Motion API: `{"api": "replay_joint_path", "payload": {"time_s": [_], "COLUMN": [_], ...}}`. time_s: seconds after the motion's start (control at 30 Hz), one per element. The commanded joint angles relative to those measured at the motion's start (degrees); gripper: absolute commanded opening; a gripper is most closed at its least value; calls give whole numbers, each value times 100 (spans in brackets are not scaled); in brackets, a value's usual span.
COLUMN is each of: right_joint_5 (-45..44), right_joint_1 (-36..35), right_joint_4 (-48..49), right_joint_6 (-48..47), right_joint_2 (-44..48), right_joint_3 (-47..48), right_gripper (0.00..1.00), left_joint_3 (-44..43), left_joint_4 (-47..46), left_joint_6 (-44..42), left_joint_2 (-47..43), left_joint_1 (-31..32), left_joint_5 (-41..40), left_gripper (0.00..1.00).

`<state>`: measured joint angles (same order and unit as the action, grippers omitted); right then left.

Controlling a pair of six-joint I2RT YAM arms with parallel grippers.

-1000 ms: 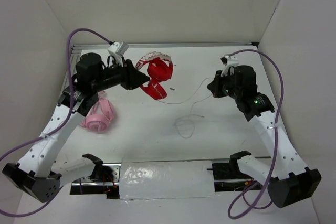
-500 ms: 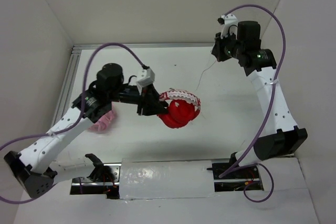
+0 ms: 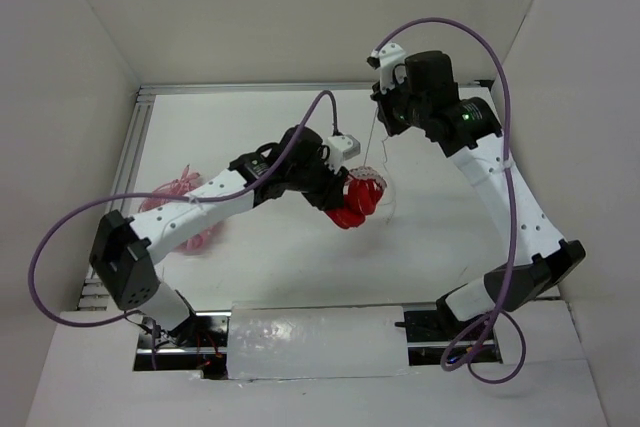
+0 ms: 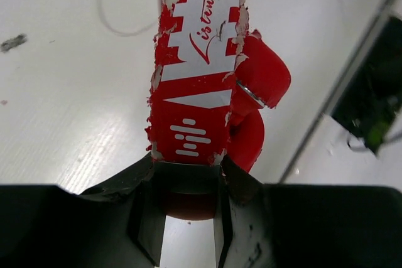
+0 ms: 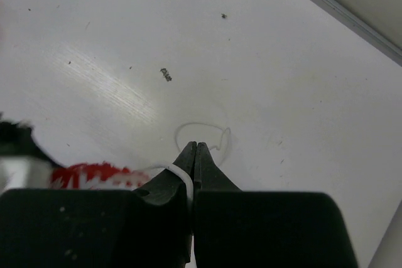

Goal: Wrap the headphones

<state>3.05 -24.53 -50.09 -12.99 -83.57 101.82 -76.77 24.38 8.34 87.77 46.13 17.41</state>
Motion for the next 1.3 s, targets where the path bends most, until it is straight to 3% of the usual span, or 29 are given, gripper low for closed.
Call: {"api": "replay_joint_path", "payload": {"time_s": [0.0,0.13,0.17,0.37,0.47,0.73,0.87,0.93,1.0,1.27], "right_joint_5": [-796,-1008,-982,-340,-147,678,1433,1995,1928,539], "right_joint_1": [-288,-709,-780,-1360,-1571,-1677,-1677,-1704,-1748,-1599], "right_joint_4": [298,341,368,578,763,1870,2870,3118,3137,2249], "right_joint_6": [15,165,261,280,473,1508,2063,2099,2056,2239], "right_joint_2": [578,807,938,1580,1774,2424,2679,2714,2662,2100], "right_joint_3": [84,-294,-425,-970,-1304,-2973,-3791,-3775,-3548,-2123], "right_gripper": [0,0,0,0,0,0,0,0,0,0], "left_joint_3": [-592,-1048,-1155,-2060,-2491,-2799,-2878,-2948,-2992,-2458], "left_joint_4": [865,1287,1567,2501,2905,2168,1956,1852,1772,1246], "left_joint_6": [843,1415,1729,2855,3252,3631,3982,3861,3728,3034], "left_joint_2": [451,749,820,1471,1691,1209,874,830,830,707], "left_joint_1": [-183,-499,-648,-1254,-1536,-2151,-2222,-2222,-2144,-1503], "left_joint_5": [-1203,-1714,-2202,-3268,-3192,-2612,-2839,-2778,-2717,-3507], "left_gripper": [0,0,0,0,0,0,0,0,0,0]}}
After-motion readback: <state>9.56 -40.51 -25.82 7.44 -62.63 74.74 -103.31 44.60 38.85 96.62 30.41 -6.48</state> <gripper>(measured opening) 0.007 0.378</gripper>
